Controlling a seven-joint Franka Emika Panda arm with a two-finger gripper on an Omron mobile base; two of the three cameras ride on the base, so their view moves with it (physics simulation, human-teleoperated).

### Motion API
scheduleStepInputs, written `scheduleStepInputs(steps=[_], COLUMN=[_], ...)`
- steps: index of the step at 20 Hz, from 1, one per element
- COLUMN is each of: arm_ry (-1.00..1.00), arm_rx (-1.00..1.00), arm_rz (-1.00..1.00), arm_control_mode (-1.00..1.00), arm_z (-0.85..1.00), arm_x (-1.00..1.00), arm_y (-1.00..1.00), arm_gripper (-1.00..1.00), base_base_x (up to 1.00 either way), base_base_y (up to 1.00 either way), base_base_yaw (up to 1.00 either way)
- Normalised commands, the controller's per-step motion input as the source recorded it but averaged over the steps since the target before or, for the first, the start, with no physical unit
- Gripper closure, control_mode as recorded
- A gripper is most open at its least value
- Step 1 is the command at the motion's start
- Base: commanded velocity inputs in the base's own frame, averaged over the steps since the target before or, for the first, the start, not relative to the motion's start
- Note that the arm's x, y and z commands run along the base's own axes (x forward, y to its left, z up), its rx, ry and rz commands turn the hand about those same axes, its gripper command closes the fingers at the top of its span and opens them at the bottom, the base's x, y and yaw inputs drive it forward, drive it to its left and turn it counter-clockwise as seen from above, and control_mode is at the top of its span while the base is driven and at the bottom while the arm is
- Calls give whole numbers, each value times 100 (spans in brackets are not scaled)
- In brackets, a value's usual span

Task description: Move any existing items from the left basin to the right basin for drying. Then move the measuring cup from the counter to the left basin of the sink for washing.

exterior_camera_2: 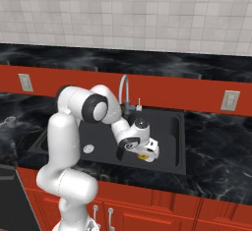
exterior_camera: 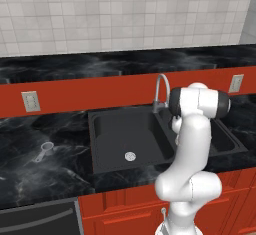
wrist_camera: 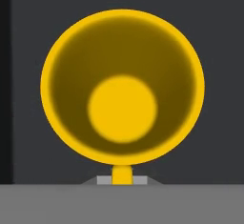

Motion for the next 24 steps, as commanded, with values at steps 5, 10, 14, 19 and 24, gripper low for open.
scheduleStepInputs(steps=[5, 10, 14, 19, 24], arm_ry=[-2, -1, 0, 0, 0], arm_rx=[0, 0, 0, 0, 0], arm_rz=[0, 0, 0, 0, 0], arm_control_mode=[-100, -100, -100, -100, -100], arm_z=[-13, -11, -13, -12, -11], arm_x=[3, 3, 5, 7, 8], arm_y=[0, 0, 0, 0, 0], arm_gripper=[100, 100, 100, 100, 100], base_base_x=[0, 0, 0, 0, 0], base_base_y=[0, 0, 0, 0, 0], base_base_yaw=[0, 0, 0, 0, 0])
